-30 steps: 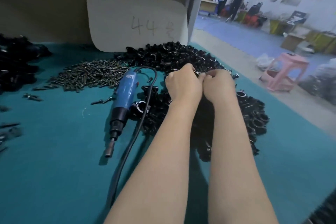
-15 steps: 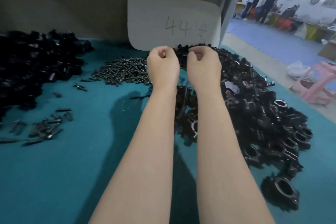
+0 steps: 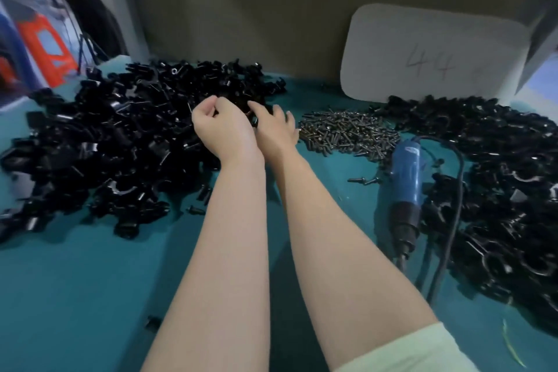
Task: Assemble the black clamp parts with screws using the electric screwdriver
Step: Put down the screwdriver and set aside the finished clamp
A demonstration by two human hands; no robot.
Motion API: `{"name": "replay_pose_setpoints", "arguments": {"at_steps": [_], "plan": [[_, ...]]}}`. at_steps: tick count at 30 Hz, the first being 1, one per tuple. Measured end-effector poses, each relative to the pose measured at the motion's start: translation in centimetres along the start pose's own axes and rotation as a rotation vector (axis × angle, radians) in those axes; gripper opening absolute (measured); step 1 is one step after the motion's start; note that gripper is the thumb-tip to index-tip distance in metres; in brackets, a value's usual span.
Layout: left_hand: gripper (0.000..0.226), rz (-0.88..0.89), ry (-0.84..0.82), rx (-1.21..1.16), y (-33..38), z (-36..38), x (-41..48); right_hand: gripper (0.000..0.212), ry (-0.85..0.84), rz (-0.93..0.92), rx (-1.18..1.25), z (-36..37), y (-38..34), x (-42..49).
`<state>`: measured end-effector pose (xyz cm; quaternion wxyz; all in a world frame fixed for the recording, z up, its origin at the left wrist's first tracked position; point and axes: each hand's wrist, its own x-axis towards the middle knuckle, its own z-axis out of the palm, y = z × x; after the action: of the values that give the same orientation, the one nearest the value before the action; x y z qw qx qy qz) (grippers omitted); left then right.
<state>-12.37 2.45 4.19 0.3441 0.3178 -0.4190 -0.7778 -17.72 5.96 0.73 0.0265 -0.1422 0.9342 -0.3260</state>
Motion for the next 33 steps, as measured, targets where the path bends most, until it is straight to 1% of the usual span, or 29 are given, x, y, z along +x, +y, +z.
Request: {"name": "replay_pose_setpoints", "arguments": {"at_steps": [2,4,5,6,7,9,10,14,17,19,22,24,25,28,30,33], "plan": [[0.03,-0.002,0.002,-0.015,-0.1,-0.1,0.7,0.066,-0.062,0.03,-0.001,0.8,-0.2,1.1],[0.031,-0.013,0.002,-0.025,-0.4,0.1,1.2,0.067,-0.11,0.051,-0.077,1.5,0.0,2.1],[0.031,-0.024,0.001,-0.028,-0.6,0.2,1.3,0.065,-0.107,0.055,-0.122,1.8,0.2,2.4],[0.03,-0.032,-0.001,-0.027,-0.7,0.4,1.5,0.061,-0.072,0.053,-0.146,1.9,0.4,2.7],[0.029,-0.037,-0.005,-0.024,-0.9,0.6,1.5,0.054,-0.002,0.046,-0.14,2.0,0.7,2.8],[0.027,-0.046,-0.014,-0.009,-1.1,1.0,1.5,0.036,0.163,0.028,-0.067,2.0,0.8,2.9],[0.027,-0.05,-0.015,0.0,-1.3,1.2,1.5,0.029,0.21,0.018,-0.044,2.0,0.8,2.9],[0.032,-0.059,-0.015,0.01,-1.7,1.5,1.3,0.022,0.261,-0.017,-0.026,1.6,1.2,2.8],[0.033,-0.054,-0.019,0.019,-2.1,1.7,1.0,0.018,0.348,-0.047,0.147,0.9,2.1,2.3],[0.033,-0.057,-0.04,0.057,-2.3,2.1,0.7,0.016,0.397,-0.01,0.303,-0.1,2.5,1.7],[0.043,-0.078,-0.171,0.187,-2.7,2.9,-0.6,0.012,0.455,0.064,0.508,-2.4,3.1,0.6],[0.051,-0.093,-0.304,0.253,-3.2,3.8,-1.7,0.007,0.462,0.059,0.557,-4.4,3.7,-0.3],[0.052,-0.11,-0.371,0.275,-3.4,4.3,-2.3,0.005,0.461,0.048,0.553,-5.4,4.2,-0.8],[0.045,-0.164,-0.497,0.321,-4.1,5.7,-4.3,0.007,0.46,0.035,0.507,-8.0,5.8,-2.0],[0.041,-0.155,-0.482,0.323,-4.7,6.0,-5.1,0.01,0.422,0.026,0.465,-8.6,6.4,-2.5],[0.038,-0.117,-0.345,0.317,-5.3,5.2,-4.6,0.009,0.32,0.005,0.451,-7.4,6.2,-2.9]]}}
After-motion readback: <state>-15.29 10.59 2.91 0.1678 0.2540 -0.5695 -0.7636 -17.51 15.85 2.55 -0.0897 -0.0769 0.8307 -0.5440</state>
